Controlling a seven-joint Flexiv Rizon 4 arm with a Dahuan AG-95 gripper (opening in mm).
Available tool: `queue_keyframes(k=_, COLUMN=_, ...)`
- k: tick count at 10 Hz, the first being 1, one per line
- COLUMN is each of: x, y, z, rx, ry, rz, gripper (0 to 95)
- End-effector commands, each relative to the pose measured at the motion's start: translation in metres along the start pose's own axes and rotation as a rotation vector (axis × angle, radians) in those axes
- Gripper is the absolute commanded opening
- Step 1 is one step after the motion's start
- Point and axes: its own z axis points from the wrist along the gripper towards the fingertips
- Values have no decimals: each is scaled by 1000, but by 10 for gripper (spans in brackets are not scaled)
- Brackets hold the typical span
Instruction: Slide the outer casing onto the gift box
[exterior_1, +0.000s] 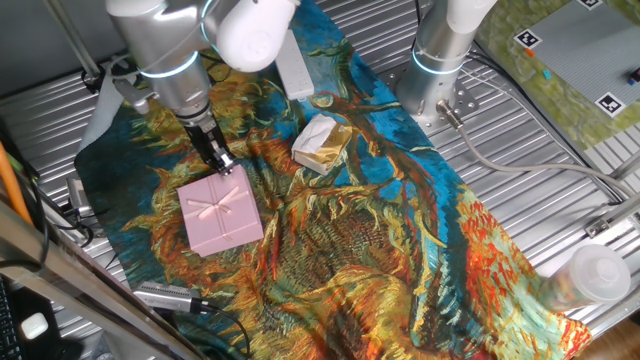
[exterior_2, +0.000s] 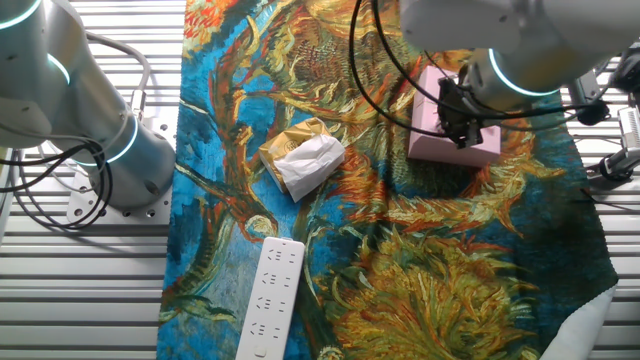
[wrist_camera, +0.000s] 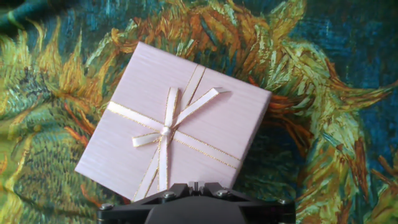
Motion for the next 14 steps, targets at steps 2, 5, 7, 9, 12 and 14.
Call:
queue_keyframes(k=2, x=-1, y=-1, z=6, rx=0, ry=-15, rz=-11, gripper=0)
queue_keyframes(k=5, x=-4, y=2, z=12, rx=1, ry=-26, rz=-12, gripper=0)
queue_keyframes(k=7, x=-6, y=4, z=15, rx=4, ry=-34, rz=-11, gripper=0)
queue_keyframes(k=9, x=-9, y=6, z=22, rx=11, ry=-47, rz=-10, gripper=0)
queue_keyframes(k=12, x=-13, y=6, z=23, rx=21, ry=-43, rz=-22, gripper=0)
queue_keyframes(k=14, x=-17, y=5, z=21, rx=33, ry=-37, rz=-43, gripper=0)
